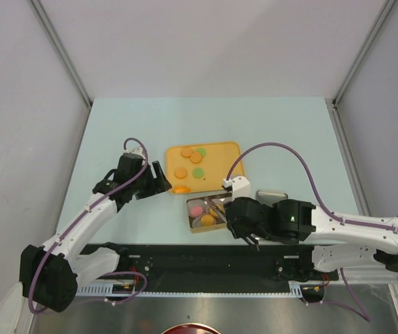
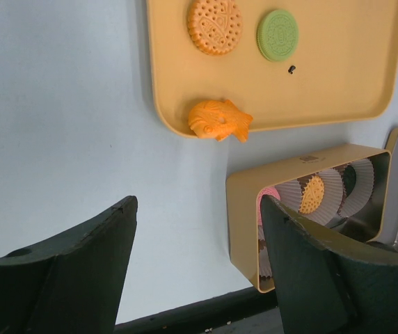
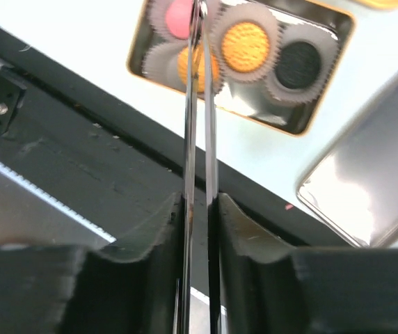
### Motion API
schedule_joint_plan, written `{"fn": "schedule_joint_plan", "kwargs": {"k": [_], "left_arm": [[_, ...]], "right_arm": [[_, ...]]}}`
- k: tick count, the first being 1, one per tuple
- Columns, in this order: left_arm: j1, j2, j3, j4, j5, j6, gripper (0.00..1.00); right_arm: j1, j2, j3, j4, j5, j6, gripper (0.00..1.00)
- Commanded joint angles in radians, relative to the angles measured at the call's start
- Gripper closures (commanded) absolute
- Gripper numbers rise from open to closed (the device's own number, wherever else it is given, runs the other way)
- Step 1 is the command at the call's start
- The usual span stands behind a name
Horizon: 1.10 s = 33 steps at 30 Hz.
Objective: Pack the cookies
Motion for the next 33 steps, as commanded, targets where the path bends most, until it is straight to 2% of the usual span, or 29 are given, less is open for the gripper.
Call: {"fn": "schedule_joint_plan", "kwargs": {"k": [1, 4, 7, 33], "left_arm": [[0.005, -0.018, -0.001, 0.011, -0.005, 0.014, 0.23], [0.005, -0.013, -0.001, 0.014, 0.001, 0.014, 0.23], [0.005, -0.009, -0.001, 0.016, 0.001, 0.014, 0.23], [0.005, -0.007, -0.008, 0.020, 0.004, 0.012, 0.23]], "right_arm": [[-0.016, -0.002, 0.021, -0.066, 0.034, 0.033, 0.80], [-0.019, -0.006, 0.004, -0.072, 0.016, 0.037, 0.90], [-0.019, 0.002, -0.007, -0.078, 0.005, 0.034, 0.92], [-0.014, 0.067, -0.094, 0.034, -0.093, 0.006, 0.94]]}}
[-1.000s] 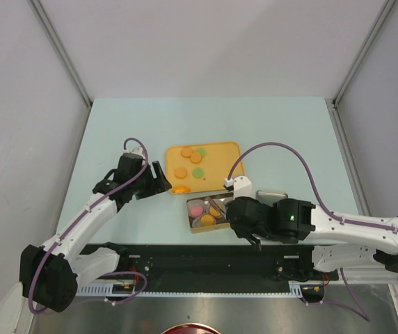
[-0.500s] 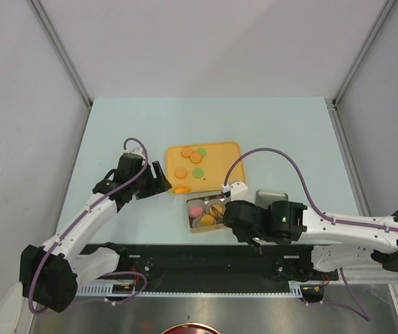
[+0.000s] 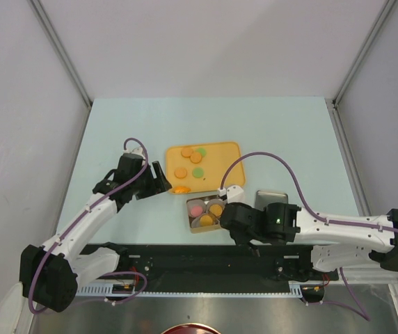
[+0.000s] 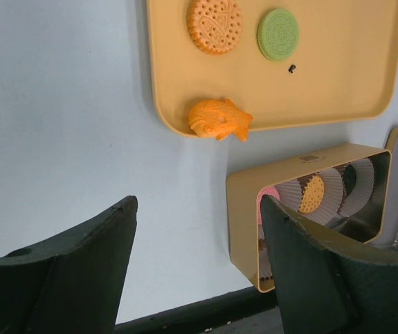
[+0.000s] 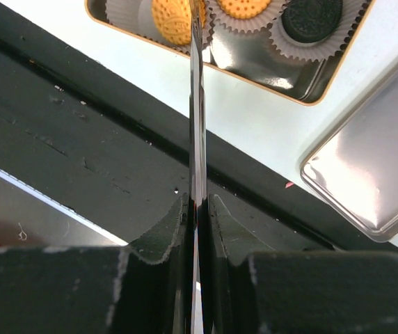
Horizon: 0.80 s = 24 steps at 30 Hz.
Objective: Pack the cookies
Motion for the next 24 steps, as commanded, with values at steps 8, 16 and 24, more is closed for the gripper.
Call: {"fn": "schedule_joint_plan", "kwargs": {"k": [8, 16, 24], "left_arm": [[0.005, -0.009, -0.008, 0.021, 0.003, 0.014, 0.23], [0.005, -0.010, -0.006, 0.020, 0.001, 0.014, 0.23], [0.005, -0.010, -0.006, 0.018, 0.001, 0.014, 0.23]], "right_arm": [[0.004, 0.022, -0.005, 0.069, -0.023, -0.020, 0.94], [0.008, 0.004, 0.039, 0.041, 0.030, -0.011, 0.93], [-0.032, -0.040, 0.130, -0.091, 0.116, -0.019, 0.89]]}}
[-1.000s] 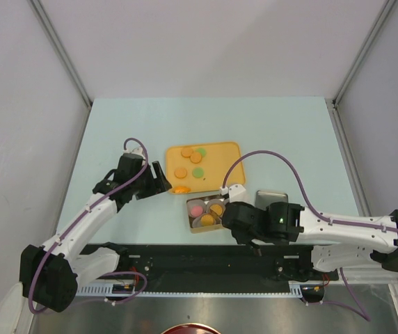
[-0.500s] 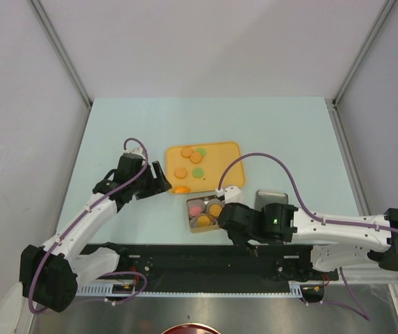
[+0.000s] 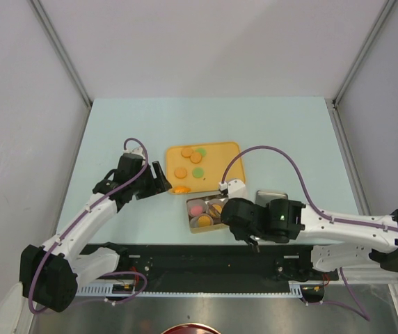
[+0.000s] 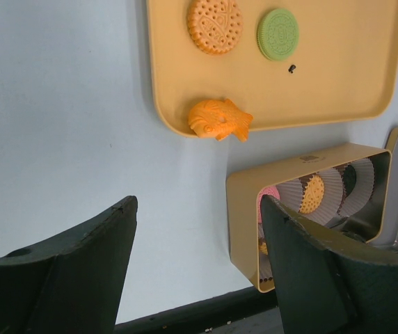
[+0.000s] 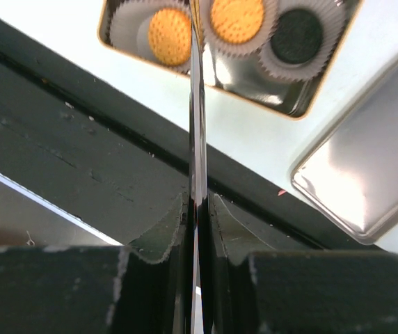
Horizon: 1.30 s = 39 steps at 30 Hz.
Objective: Pack the cookies
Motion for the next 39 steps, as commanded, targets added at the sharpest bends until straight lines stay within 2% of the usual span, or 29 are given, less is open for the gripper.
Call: {"fn": "schedule_joint_plan", "kwargs": {"k": [1, 5, 8, 9, 11, 12, 15, 17, 21, 22, 24, 26, 31, 32, 34, 35, 37, 39], "left_arm": [[0.005, -0.010, -0.006, 0.020, -0.001, 0.013, 0.23], [0.005, -0.012, -0.005, 0.020, 0.002, 0.013, 0.23], [0.005, -0.006, 0.000, 0.021, 0.007, 0.014, 0.22], [0.005, 0.000, 0.003, 0.021, 0.011, 0.014, 0.22], [0.005, 0.005, 0.020, 0.014, 0.014, 0.016, 0.22], [0.005, 0.011, 0.028, 0.011, 0.013, 0.020, 0.23], [0.005, 0.010, 0.051, -0.009, 0.010, 0.031, 0.23], [0.005, 0.006, 0.054, -0.008, 0.010, 0.033, 0.23], [0.005, 0.003, 0.034, 0.020, 0.037, 0.019, 0.23], [0.005, 0.005, 0.028, 0.030, 0.047, 0.017, 0.23], [0.005, 0.008, 0.020, 0.044, 0.057, 0.008, 0.23], [0.005, 0.014, 0.017, 0.057, 0.074, 0.005, 0.23], [0.005, -0.004, 0.029, 0.046, 0.096, 0.007, 0.23], [0.003, -0.019, 0.026, 0.047, 0.100, 0.004, 0.23], [0.003, -0.035, 0.015, 0.051, 0.103, 0.002, 0.23], [0.003, -0.039, 0.011, 0.051, 0.103, -0.001, 0.23], [0.003, -0.050, -0.004, 0.057, 0.108, -0.003, 0.22], [0.003, -0.056, -0.015, 0.063, 0.105, -0.006, 0.22]], "right_arm": [[-0.035, -0.058, 0.075, -0.077, 0.098, -0.004, 0.88], [-0.118, -0.103, 0.083, -0.096, 0.141, -0.019, 0.87], [-0.260, -0.156, 0.059, -0.042, 0.148, -0.082, 0.87], [-0.359, -0.182, 0.048, -0.013, 0.119, -0.126, 0.88], [-0.466, -0.206, 0.010, 0.103, 0.060, -0.180, 0.94], [-0.565, -0.213, -0.001, 0.175, -0.002, -0.212, 0.99], [-0.708, -0.181, -0.030, 0.290, -0.130, -0.246, 1.00], [-0.808, -0.146, -0.040, 0.334, -0.155, -0.269, 1.00], [-0.961, -0.002, -0.028, 0.456, -0.144, -0.299, 1.00], [-1.039, 0.080, -0.012, 0.479, -0.141, -0.280, 1.00], [-1.124, 0.186, 0.027, 0.527, -0.199, -0.241, 1.00], [-1.202, 0.364, 0.110, 0.545, -0.225, -0.190, 1.00], [-1.216, 0.682, 0.369, 0.489, -0.205, -0.216, 1.00], [-1.216, 0.760, 0.464, 0.467, -0.183, -0.222, 1.00], [-1.227, 0.832, 0.546, 0.400, -0.184, -0.234, 1.00], [-1.230, 0.883, 0.605, 0.383, -0.181, -0.239, 0.99], [-1.238, 0.919, 0.647, 0.349, -0.169, -0.265, 0.89], [-1.253, 0.975, 0.699, 0.310, -0.155, -0.283, 0.73]]}}
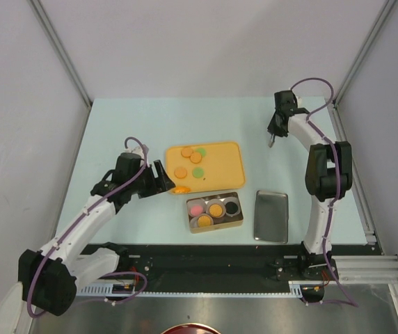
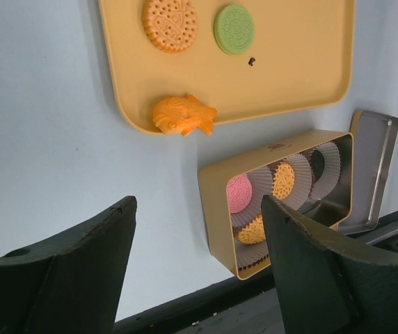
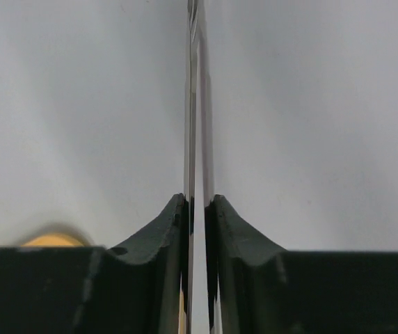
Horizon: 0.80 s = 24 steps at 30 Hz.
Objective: Pack the cookies
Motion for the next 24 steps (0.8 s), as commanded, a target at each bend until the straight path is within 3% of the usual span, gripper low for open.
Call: {"fn": "schedule_joint_plan", "kwargs": {"k": [1, 5, 12, 17, 20, 21, 24], "left_arm": [[0.003, -0.034, -0.027, 0.046, 0.019, -0.009, 0.22], [0.003, -0.022, -0.027, 0.046, 0.019, -0.007, 0.22], [0.003, -0.016, -0.021, 0.045, 0.010, -0.006, 0.22], [0.003, -0.020, -0.024, 0.037, 0.001, 0.002, 0.19], [0.003, -0.034, -0.036, 0.043, -0.004, -0.001, 0.08], [0.003, -0.040, -0.041, 0.044, -0.007, -0.006, 0.01], [0.003, -0.043, -0.039, 0.046, -0.011, -0.009, 0.00]], "right_arm": [[-0.031, 0.100, 0.114, -0.147, 0.026, -0.048, 0.71], [-0.049, 0.163, 0.152, -0.205, 0.051, -0.071, 0.64], [-0.055, 0.162, 0.099, -0.201, 0.064, -0.051, 0.42], [-0.054, -0.030, -0.019, -0.126, 0.112, 0.025, 0.32], [-0.025, -0.203, -0.140, -0.077, 0.135, 0.065, 0.27], [-0.014, -0.240, -0.174, -0.070, 0.143, 0.070, 0.27], [0.046, -0.384, -0.306, -0.069, 0.181, 0.092, 0.25]]}}
